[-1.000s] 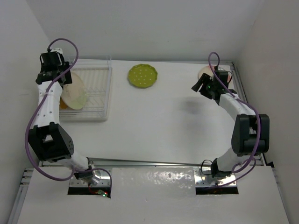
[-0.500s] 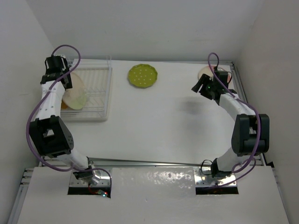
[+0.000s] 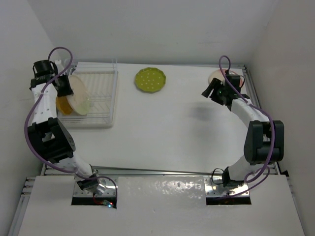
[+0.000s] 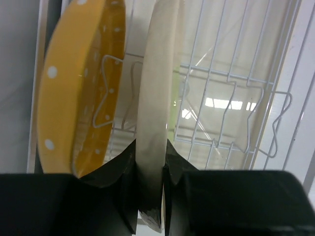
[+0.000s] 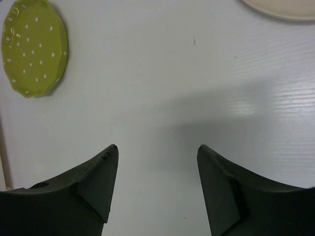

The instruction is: Unload the plates from the dish rack

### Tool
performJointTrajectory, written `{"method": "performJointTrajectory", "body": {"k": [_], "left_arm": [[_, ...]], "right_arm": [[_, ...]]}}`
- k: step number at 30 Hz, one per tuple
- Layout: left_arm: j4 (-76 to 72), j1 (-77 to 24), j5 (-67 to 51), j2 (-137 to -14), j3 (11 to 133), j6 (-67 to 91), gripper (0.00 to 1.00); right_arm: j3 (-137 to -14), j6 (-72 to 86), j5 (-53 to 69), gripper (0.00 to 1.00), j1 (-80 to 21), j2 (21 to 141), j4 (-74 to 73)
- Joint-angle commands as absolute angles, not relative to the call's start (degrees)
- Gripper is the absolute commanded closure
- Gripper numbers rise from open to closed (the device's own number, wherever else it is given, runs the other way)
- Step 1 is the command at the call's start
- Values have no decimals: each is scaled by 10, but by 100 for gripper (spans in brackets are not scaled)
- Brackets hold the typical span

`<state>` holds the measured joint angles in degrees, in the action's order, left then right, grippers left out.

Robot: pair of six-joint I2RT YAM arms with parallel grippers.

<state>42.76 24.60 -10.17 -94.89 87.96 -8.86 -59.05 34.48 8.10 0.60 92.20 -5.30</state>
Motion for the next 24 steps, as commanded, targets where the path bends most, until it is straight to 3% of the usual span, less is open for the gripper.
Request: {"method": "performJointTrajectory", "body": {"k": [1, 17, 24], "left_arm": [[427, 251, -150, -952, 907, -66, 100], [439, 200, -188, -916, 1140, -89, 100], [454, 169, -347, -924, 1197, -62, 100]], "right_arm": [[-591, 339, 83, 35, 4, 892, -47], [-618, 328, 90, 36, -28, 856, -23], [-718, 274, 182, 32, -98, 881, -26]]}}
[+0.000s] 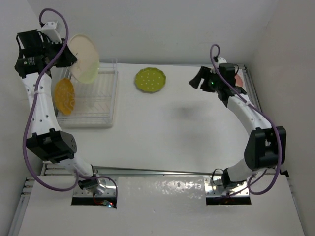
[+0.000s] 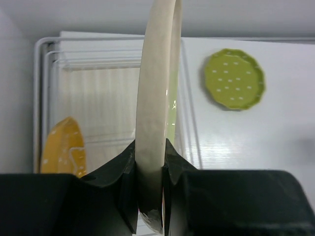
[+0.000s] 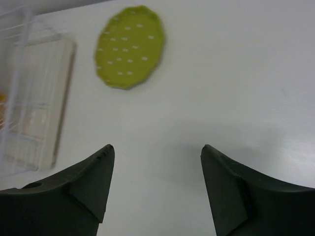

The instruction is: Unload the plates from the dish rack

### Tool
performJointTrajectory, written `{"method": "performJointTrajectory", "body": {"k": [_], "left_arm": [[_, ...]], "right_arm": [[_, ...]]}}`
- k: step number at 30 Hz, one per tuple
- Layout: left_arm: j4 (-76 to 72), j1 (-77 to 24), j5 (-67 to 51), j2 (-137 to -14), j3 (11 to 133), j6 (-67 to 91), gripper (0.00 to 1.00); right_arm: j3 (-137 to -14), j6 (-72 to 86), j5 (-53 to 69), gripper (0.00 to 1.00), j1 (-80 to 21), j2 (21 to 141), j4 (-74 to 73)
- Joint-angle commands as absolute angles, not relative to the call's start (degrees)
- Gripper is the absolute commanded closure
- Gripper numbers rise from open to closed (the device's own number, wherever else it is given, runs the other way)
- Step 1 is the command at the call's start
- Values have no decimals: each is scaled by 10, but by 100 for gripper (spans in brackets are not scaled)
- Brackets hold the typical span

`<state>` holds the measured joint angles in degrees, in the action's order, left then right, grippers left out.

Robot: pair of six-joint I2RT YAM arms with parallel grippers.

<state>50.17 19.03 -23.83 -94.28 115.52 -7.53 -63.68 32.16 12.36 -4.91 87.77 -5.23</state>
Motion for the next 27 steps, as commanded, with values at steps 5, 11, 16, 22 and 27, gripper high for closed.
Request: {"method": "performJointTrajectory", "body": {"k": [5, 11, 16, 22, 27], "left_arm": [[487, 70, -438, -930, 1147, -137, 100], [501, 31, -555, -930, 1119, -180, 100], [490, 26, -614, -929, 1097, -172, 100], [465, 26, -660, -932, 1064, -153, 100], [425, 25, -676, -931, 1042, -111, 100]], "right_arm": [[-806, 368, 367, 13, -175, 956, 99], [-936, 335, 392, 1, -224, 1067, 73], [-922, 341, 396, 3, -245, 1082, 118], [-876, 451, 453, 34, -248, 1100, 271], [-853, 507, 475, 88, -248, 1109, 360]]}}
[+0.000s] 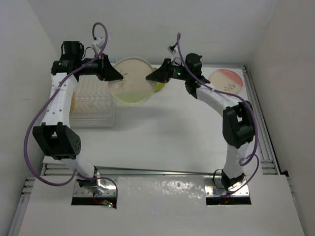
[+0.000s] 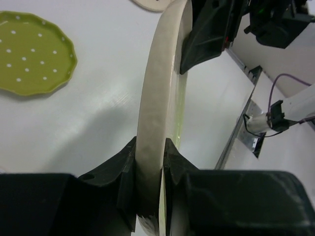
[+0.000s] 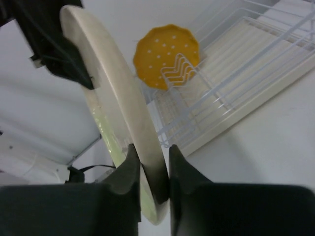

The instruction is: Unload the plates from the dish rack

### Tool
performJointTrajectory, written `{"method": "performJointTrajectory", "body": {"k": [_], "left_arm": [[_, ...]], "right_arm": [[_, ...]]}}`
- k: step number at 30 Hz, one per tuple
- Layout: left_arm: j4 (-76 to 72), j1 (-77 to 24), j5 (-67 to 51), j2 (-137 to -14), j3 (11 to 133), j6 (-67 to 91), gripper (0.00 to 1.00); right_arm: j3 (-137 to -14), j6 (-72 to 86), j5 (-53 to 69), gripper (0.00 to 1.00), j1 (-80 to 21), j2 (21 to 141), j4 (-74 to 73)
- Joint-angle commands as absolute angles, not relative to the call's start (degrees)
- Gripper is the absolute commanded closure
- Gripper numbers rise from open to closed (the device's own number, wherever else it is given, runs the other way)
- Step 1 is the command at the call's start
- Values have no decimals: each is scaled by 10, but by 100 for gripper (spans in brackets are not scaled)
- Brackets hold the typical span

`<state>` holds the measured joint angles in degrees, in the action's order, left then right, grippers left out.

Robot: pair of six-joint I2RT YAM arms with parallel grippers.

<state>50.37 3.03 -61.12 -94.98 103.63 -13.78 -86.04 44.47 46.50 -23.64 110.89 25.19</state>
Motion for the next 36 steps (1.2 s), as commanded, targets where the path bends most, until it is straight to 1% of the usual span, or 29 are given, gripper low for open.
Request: {"method": "performJointTrajectory", "body": {"k": [1, 2, 3, 4, 5, 6, 7, 8, 9, 11, 12, 13, 15, 19, 21, 24, 28, 33, 36], "left_arm": [[421, 25, -672, -930, 1042, -106, 100], [422, 25, -653, -931, 1042, -105, 100], [418, 25, -637, -930, 1041, -94, 100], [410, 25, -617, -930, 1035, -88, 86], [406, 26, -566, -929, 1034, -83, 71], [399, 26, -533, -930, 1028, -71, 53], [396, 26, -501, -930, 1027, -65, 45], [393, 25, -430, -931, 1025, -51, 35], [389, 26, -393, -932, 1023, -46, 21], [389, 26, -307, -935, 1024, -40, 9], [390, 26, -284, -937, 1026, -36, 3], [392, 26, -269, -940, 1028, -37, 0], [393, 27, -246, -940, 1033, -36, 0], [393, 27, -222, -937, 1016, -33, 0], [396, 27, -204, -933, 1003, -40, 0], [406, 27, -186, -929, 991, -58, 0], [413, 32, -173, -922, 985, -78, 0], [420, 40, -168, -927, 986, -90, 0], [423, 43, -165, -931, 987, -95, 0]], "right_arm": [[-841, 507, 476, 95, -248, 1107, 364], [-835, 505, 475, 100, -248, 1099, 367], [-828, 505, 472, 100, -247, 1094, 373], [-813, 504, 469, 100, -247, 1090, 379], [-807, 506, 464, 100, -243, 1081, 381], [-793, 511, 451, 100, -241, 1078, 386], [-788, 516, 443, 100, -238, 1075, 384], [-783, 523, 434, 100, -229, 1069, 380], [-772, 548, 425, 100, -223, 1067, 381], [-759, 588, 400, 100, -203, 1066, 410], [-742, 632, 391, 100, -194, 1064, 426], [-730, 655, 375, 100, -186, 1063, 444], [-696, 705, 357, 100, -157, 1060, 489], [-647, 744, 297, 100, -71, 1051, 511], [-613, 781, 242, 100, -16, 1056, 535], [-574, 808, 154, 100, 35, 1066, 546], [-582, 795, 79, 100, 83, 1102, 533], [-613, 797, -28, 100, 101, 1143, 541], [-621, 798, -66, 100, 112, 1162, 538]]}}
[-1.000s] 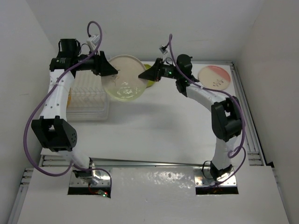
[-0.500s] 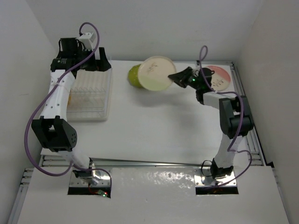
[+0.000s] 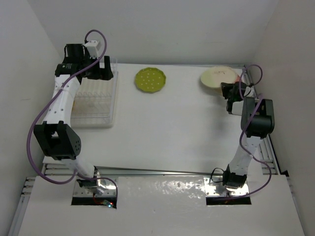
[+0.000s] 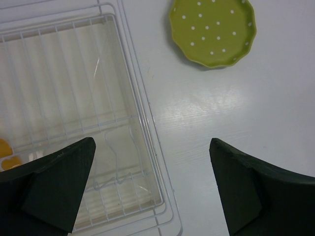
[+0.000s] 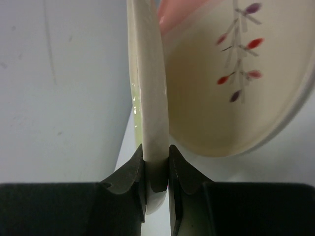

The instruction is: Unload the plates from the dish rack

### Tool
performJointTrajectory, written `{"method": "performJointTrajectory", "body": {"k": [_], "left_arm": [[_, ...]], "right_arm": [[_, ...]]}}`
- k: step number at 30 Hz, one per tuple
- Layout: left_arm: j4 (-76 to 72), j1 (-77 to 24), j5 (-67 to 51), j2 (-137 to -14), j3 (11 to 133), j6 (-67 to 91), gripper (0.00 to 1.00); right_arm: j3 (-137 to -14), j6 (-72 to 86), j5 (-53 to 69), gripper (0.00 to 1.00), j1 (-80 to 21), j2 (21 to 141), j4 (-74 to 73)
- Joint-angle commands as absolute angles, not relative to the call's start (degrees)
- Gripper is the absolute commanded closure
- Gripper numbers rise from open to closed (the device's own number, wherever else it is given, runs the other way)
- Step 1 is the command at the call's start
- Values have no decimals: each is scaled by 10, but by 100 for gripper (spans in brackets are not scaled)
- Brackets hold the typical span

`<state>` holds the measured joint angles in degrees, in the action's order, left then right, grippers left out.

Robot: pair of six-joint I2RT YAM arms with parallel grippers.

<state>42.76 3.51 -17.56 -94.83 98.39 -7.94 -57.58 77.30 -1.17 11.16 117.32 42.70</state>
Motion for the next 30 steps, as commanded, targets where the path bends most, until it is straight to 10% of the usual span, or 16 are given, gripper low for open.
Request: {"method": "performJointTrajectory", "body": {"k": [1, 30], "left_arm": [[423, 46, -163, -933, 987, -97, 0], [431, 49, -171, -957, 1000, -112, 0]], "right_arm": [[-626, 800, -82, 100, 114, 1166, 534], [-625, 789, -71, 98, 136, 1217, 525]]}}
